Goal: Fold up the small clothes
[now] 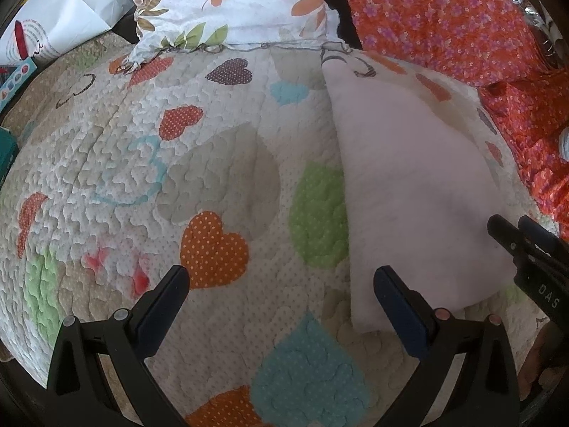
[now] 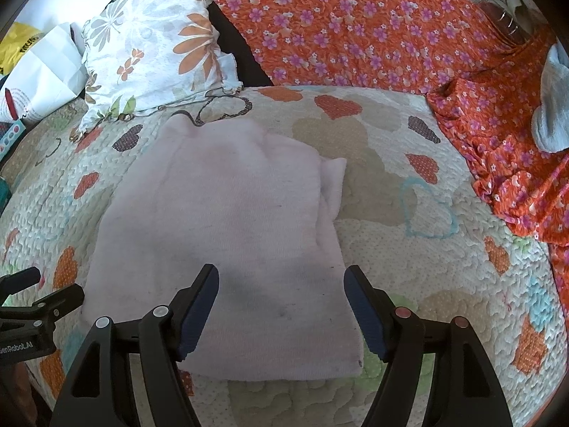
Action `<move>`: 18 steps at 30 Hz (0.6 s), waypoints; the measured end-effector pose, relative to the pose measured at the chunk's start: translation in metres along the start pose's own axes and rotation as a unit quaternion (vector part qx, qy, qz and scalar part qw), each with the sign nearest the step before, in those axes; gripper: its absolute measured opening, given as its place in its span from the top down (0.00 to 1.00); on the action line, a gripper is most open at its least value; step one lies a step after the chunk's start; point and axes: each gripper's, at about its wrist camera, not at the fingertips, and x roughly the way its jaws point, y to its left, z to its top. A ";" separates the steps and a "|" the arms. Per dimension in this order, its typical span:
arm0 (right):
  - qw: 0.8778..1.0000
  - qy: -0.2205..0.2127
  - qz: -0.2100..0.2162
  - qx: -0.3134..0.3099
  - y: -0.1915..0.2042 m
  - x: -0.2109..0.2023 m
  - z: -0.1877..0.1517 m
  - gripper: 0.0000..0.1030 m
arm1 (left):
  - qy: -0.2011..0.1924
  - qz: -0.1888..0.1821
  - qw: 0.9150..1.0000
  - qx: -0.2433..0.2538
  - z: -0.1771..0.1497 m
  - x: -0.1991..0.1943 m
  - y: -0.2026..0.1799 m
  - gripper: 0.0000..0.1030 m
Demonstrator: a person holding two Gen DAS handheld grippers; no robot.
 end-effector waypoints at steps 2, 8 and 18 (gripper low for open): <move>1.000 0.001 0.000 -0.001 0.000 0.000 0.000 0.24 | 0.000 0.000 1.000 0.000 0.000 0.000 0.000 0.00; 1.000 0.001 0.001 -0.001 0.001 0.000 -0.001 0.24 | 0.004 -0.001 1.000 -0.001 -0.001 0.002 0.001 0.00; 1.000 0.003 0.002 -0.006 0.003 0.001 -0.002 0.24 | 0.008 -0.003 1.000 -0.004 -0.002 0.003 0.002 0.00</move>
